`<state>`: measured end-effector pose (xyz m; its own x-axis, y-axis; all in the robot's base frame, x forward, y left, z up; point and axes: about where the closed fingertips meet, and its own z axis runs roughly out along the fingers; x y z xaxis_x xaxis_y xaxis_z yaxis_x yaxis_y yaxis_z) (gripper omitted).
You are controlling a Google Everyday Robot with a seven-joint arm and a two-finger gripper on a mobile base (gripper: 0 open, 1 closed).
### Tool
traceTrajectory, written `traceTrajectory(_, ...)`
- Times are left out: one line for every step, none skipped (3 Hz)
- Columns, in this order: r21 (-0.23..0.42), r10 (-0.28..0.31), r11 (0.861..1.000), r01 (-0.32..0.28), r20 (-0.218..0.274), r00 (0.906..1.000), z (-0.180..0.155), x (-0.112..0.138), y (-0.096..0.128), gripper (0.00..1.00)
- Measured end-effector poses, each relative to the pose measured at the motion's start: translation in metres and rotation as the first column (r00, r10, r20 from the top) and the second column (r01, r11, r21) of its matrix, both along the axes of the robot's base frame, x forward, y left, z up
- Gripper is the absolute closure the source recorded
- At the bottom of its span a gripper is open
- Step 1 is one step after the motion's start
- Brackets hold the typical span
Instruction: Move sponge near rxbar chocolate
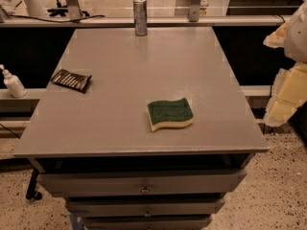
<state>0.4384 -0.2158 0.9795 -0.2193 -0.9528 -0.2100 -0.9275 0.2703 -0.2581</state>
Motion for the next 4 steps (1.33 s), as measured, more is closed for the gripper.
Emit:
traceTrajectory(0.000,0.000,1.000,0.000,0.000,1.0000,0.000,0.000,0.000,0.00)
traceTrajectory(0.037,0.015,0.999,-0.016,0.027,0.9995,-0.010,0.014,0.013,0.00)
traceTrajectory(0.112,0.036,0.993,-0.040,0.042,0.9985,-0.035,0.040,0.039,0.00)
traceTrajectory(0.198,0.088,0.976,-0.091,0.025,0.9958,-0.072,0.055,0.075,0.00)
